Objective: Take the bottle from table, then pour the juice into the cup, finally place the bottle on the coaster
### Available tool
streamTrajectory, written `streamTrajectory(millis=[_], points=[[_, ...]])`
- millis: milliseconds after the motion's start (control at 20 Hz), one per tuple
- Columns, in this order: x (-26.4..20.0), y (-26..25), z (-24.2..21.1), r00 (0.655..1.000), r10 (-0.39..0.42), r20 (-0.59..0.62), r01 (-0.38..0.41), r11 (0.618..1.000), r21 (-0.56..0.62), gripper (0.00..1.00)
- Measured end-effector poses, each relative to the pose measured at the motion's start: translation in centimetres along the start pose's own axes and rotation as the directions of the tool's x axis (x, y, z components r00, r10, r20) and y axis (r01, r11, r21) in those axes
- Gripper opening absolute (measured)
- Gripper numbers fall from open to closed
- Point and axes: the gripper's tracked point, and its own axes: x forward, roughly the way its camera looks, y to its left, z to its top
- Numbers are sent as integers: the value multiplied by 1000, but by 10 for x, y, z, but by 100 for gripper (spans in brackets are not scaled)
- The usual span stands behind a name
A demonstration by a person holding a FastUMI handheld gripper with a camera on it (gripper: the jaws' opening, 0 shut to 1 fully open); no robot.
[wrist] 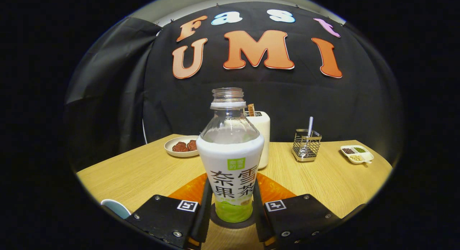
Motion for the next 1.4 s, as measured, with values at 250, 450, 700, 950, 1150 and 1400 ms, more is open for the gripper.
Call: streamTrajectory(millis=[250,450,700,950,1150,1400], points=[[3,-4,-1,1000,-25,-6,25,999,31,62],[-8,-2,9,1000,-2,-11,3,999,42,72],[-48,-17,58,996,-36,77,33,999,39,88],[-118,-38,133,976,-114,187,106,993,56,92],[-181,-47,194,954,-117,276,112,993,35,92],[-247,-54,235,942,-121,314,141,989,-39,93]])
